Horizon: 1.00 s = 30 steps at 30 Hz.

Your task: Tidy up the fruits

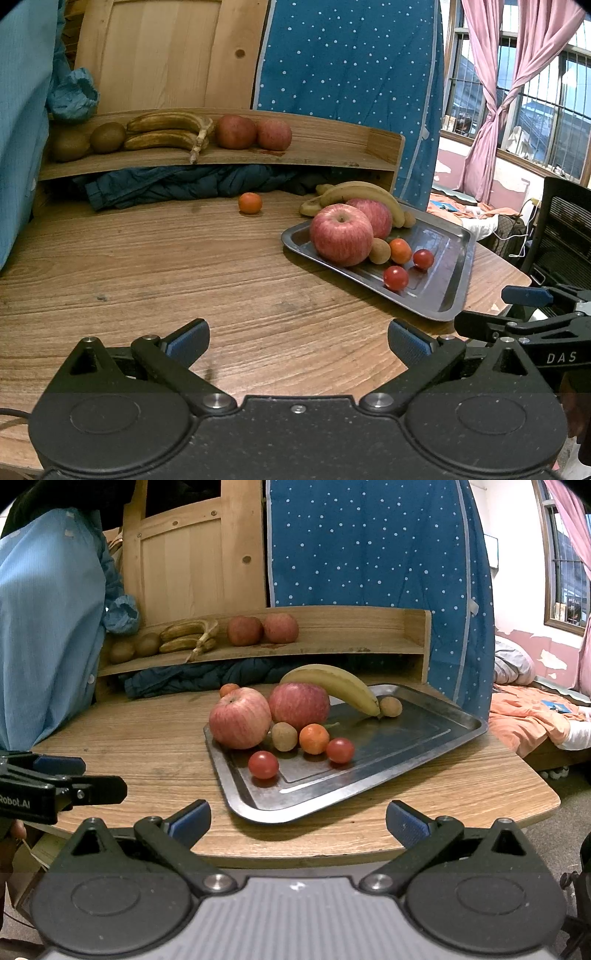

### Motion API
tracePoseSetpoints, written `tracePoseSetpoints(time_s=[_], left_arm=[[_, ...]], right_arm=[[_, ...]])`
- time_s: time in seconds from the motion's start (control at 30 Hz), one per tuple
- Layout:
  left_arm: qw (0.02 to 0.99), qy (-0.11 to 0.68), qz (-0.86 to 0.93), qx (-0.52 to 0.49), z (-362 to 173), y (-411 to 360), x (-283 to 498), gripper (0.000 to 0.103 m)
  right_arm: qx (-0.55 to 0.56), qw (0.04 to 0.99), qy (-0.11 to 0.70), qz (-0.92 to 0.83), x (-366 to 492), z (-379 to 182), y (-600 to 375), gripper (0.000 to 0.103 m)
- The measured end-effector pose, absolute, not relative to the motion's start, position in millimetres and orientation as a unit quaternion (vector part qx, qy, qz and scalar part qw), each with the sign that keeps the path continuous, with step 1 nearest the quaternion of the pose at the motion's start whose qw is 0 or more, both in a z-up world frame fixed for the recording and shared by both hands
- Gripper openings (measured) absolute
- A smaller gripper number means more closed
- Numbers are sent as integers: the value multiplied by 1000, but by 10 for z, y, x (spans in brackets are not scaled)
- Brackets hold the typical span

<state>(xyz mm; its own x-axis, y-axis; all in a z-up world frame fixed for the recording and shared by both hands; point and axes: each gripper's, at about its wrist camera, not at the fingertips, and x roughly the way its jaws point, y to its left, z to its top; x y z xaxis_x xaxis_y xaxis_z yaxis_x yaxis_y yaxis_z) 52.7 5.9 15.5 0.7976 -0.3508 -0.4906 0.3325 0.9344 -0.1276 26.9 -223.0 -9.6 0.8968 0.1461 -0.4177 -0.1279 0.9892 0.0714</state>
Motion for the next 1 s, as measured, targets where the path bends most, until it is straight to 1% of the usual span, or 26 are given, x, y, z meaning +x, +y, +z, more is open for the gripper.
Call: tracePoseSetpoints(time_s=[1.0], left_arm=[[949,264,-173,-24,201,86,582,102]], right_arm=[[20,971,228,72,350,-113,-2206,103]])
